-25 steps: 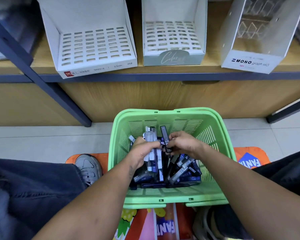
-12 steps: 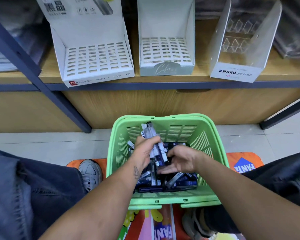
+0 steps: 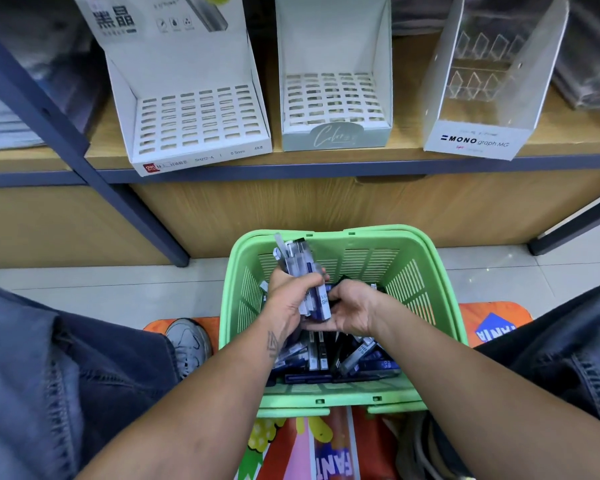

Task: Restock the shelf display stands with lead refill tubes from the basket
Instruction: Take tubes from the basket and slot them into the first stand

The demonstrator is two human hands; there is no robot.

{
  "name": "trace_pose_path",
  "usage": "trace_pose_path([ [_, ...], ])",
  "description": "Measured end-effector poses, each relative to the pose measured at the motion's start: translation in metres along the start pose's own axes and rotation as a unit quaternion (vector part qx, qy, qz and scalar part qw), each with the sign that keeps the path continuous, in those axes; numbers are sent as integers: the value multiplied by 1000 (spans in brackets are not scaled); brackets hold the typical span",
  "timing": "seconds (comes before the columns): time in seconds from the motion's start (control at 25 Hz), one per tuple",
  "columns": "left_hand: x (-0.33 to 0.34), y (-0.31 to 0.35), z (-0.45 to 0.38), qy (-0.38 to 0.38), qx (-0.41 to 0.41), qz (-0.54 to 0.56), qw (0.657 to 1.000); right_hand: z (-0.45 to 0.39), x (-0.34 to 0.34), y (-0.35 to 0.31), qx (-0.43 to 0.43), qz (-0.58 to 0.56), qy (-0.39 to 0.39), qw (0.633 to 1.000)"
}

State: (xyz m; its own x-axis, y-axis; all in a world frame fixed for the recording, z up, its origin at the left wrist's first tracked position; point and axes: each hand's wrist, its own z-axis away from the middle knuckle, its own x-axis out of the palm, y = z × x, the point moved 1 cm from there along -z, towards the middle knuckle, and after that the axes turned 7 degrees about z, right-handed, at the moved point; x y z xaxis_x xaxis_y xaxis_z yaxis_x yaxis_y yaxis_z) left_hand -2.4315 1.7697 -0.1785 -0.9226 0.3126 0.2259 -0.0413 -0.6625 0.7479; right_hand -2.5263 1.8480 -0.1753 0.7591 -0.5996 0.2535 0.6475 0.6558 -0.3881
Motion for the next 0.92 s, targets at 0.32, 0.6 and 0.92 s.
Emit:
trace_pose_path([
  [0.32,-2,-9,11,-3,-3,-106,994,17,1,-9,-67,129,60,988],
  [0.6,-13,45,24,-48,30,-295,954,24,-24,-27,-168,407,143,886],
  [0.92,4,160,77,-109,116,-315,936,98,13,-91,-426,456,151,767],
])
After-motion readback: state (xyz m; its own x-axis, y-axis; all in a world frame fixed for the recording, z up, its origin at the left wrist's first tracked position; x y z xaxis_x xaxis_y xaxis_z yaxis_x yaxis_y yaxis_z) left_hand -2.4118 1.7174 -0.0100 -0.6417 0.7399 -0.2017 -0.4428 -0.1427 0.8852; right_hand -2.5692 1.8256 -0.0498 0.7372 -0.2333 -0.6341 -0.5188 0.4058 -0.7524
